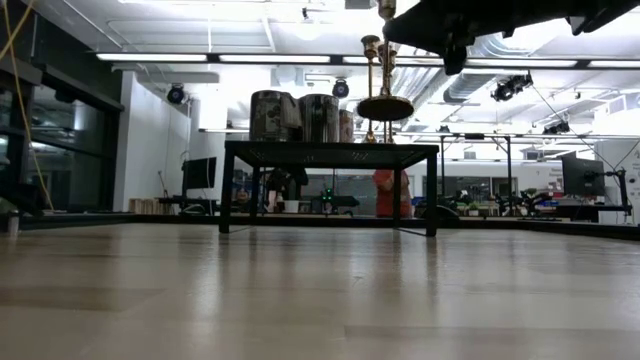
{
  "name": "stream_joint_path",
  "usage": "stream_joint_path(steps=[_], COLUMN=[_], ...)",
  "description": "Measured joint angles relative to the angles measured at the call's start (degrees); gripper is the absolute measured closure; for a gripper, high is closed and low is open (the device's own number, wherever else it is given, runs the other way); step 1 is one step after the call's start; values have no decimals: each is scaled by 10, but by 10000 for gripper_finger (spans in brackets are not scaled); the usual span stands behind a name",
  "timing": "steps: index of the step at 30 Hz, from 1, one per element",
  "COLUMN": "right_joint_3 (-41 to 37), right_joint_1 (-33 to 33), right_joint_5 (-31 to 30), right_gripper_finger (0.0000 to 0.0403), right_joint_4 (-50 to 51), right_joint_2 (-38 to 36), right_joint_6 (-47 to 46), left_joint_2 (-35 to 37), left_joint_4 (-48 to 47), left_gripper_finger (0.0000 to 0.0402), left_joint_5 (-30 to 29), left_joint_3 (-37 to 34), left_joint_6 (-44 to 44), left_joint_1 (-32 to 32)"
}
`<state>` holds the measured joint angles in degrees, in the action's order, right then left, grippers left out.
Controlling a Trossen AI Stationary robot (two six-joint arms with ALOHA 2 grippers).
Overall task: Pick & Place candle stick holders
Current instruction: Align the golden candle holder with the golden candle holder on the shelf
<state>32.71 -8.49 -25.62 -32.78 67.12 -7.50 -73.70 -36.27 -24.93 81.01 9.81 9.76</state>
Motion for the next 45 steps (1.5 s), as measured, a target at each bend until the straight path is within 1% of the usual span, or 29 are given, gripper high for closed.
stream_joint_path(steps=[5, 15, 18, 22, 28, 36, 39, 41, 45], right_joint_3=[0, 0, 0, 0, 0, 0, 0, 0, 0], right_joint_1=[25, 79, 97, 124, 154, 180, 186, 188, 188], right_joint_5=[-16, -26, -26, -26, -25, -13, -12, -13, -13], right_gripper_finger=[367, 367, 367, 367, 367, 367, 367, 367, 367], right_joint_4=[44, 104, 114, 124, 139, 161, 160, 161, 166], right_joint_2=[-30, -100, -106, -106, -106, -106, -106, -106, -106], right_joint_6=[2, 22, 31, 33, 33, 32, 32, 32, 32], left_joint_2=[17, 20, 20, 26, 42, 56, 71, 88, 129], left_joint_4=[-56, -84, -95, -112, -120, -117, -70, -27, 68], left_gripper_finger=[167, 167, 167, 167, 167, 167, 167, 167, 167], left_joint_5=[-3, -3, -3, -29, -40, -41, -37, -25, -23], left_joint_3=[0, 0, 0, 0, 0, -2, -34, -74, -168], left_joint_6=[14, 9, 5, -7, -22, -31, -32, -36, -24], left_joint_1=[0, 0, 0, 0, 0, -1, -1, -1, -1])
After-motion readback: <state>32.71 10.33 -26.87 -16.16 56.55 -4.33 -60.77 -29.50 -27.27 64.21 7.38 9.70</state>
